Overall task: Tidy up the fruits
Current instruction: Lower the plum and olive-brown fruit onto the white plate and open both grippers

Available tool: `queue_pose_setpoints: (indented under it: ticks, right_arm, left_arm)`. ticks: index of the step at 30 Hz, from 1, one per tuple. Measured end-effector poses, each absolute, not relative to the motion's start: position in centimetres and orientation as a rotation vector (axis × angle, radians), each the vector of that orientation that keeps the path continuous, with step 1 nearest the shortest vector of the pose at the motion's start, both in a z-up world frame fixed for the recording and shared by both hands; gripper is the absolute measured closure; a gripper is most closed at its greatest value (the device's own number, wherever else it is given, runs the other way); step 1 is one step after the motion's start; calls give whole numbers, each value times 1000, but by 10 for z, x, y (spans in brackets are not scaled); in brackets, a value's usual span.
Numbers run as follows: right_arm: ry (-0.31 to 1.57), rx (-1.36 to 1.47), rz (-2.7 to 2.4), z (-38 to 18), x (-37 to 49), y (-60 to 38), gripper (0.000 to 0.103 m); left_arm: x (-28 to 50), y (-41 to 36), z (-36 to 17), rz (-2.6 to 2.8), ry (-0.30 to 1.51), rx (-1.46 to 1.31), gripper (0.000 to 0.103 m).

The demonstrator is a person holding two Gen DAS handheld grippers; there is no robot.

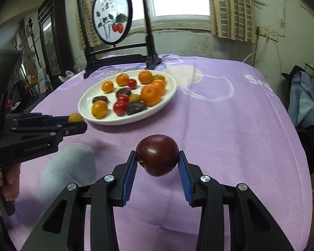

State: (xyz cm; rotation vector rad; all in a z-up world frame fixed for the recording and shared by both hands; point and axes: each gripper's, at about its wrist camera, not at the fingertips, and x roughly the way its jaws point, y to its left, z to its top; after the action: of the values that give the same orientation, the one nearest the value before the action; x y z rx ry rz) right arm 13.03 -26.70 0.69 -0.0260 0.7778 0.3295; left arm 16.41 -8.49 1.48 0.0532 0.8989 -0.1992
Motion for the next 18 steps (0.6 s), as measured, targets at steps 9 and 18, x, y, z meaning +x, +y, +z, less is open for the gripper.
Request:
queue_pose_setpoints:
  ticks: [9, 18]
  right_arm:
    - [730, -87, 373, 42, 170, -195, 63]
    - [758, -34, 367, 29, 230, -167, 63]
  left_arm:
    - [206, -45, 27, -152, 883, 18, 75]
    - [268, -21, 10, -93, 906, -5, 76]
